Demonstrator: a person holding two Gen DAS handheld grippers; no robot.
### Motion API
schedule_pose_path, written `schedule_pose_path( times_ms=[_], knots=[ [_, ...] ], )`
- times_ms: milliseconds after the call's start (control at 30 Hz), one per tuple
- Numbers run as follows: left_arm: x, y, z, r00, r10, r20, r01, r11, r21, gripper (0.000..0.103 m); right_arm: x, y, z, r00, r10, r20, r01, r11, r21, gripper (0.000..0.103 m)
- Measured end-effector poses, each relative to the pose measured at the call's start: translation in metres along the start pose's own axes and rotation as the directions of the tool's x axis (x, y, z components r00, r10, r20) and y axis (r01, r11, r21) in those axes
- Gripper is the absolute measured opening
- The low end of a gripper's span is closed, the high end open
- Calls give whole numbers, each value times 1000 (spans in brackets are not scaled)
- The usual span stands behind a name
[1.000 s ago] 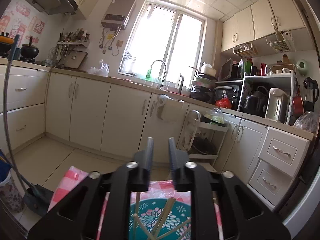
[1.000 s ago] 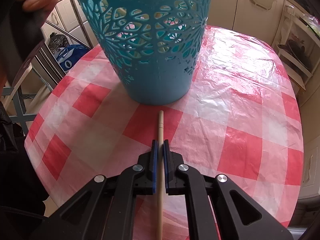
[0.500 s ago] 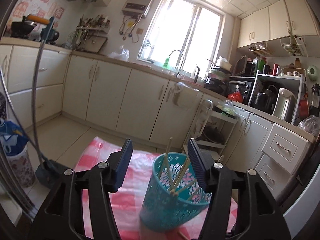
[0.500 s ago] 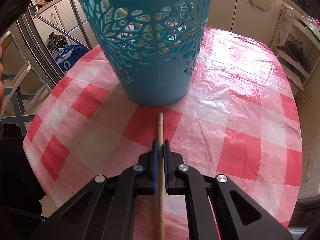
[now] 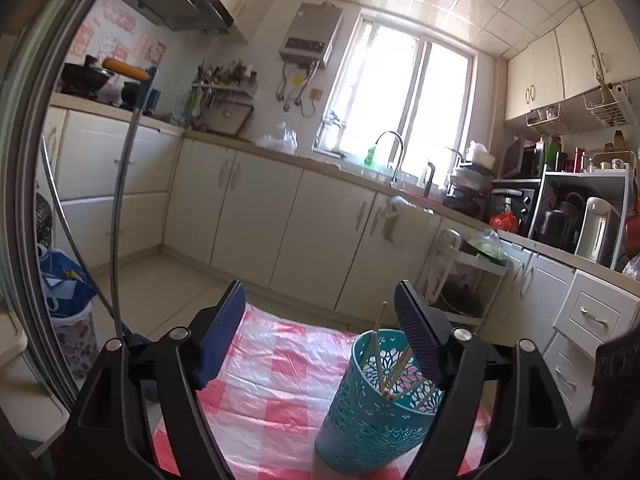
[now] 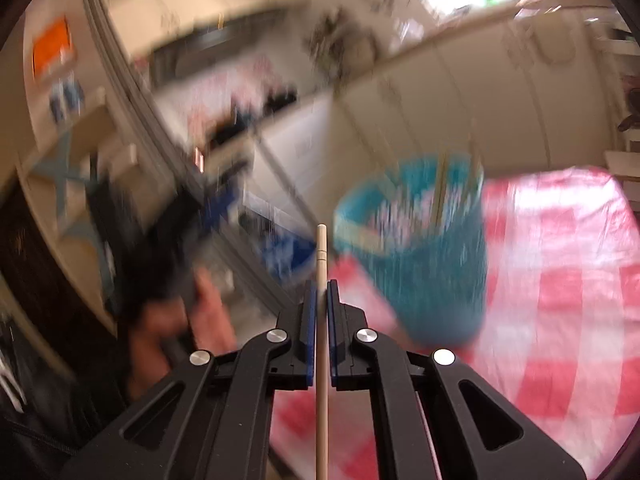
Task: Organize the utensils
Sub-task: 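Lift the chopstick with the right tool over the basket and open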
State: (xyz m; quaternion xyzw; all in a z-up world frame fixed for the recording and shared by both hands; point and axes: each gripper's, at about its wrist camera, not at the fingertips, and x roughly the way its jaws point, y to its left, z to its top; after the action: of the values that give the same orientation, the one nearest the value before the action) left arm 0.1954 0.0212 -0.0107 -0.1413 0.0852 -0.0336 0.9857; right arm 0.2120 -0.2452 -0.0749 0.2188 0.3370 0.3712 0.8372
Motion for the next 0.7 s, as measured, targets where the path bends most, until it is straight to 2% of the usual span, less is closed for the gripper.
schedule_pose_path(
  times_ms=[100, 200, 333, 367, 400, 467, 533, 700],
  knots=[
    [-3, -10, -2, 1000, -16, 7, 16, 1000, 15, 75, -7, 0, 22, 987, -13, 161, 1, 998, 70, 6],
    [-5, -18, -6, 999, -32, 7, 31, 999, 41, 76, -11, 0, 40, 946, -37, 321, -5, 991, 132, 6],
    [-10, -23, -9, 999, -44, 16, 42, 996, 77, 76, -12, -6, 57, 854, -90, 512, -20, 979, 205, 6],
    [-10, -24, -10, 999, -45, 19, 43, 995, 87, 76, -10, -10, 59, 819, -126, 559, -10, 972, 234, 6],
    [-11, -23, -10, 999, -45, 22, 43, 994, 97, 76, -13, -14, 59, 794, -145, 590, -8, 969, 249, 6],
    [-10, -23, -9, 999, -47, 28, 43, 993, 113, 76, -11, -25, 62, 767, -186, 614, 6, 959, 284, 6],
    [-6, -20, -5, 999, -45, 25, 42, 993, 110, 77, -2, -31, 64, 758, -220, 614, 37, 954, 297, 6],
    [2, -9, 2, 999, -40, -9, 40, 998, 48, 78, 24, -22, 68, 750, -311, 584, 212, 949, 233, 6]
  ],
)
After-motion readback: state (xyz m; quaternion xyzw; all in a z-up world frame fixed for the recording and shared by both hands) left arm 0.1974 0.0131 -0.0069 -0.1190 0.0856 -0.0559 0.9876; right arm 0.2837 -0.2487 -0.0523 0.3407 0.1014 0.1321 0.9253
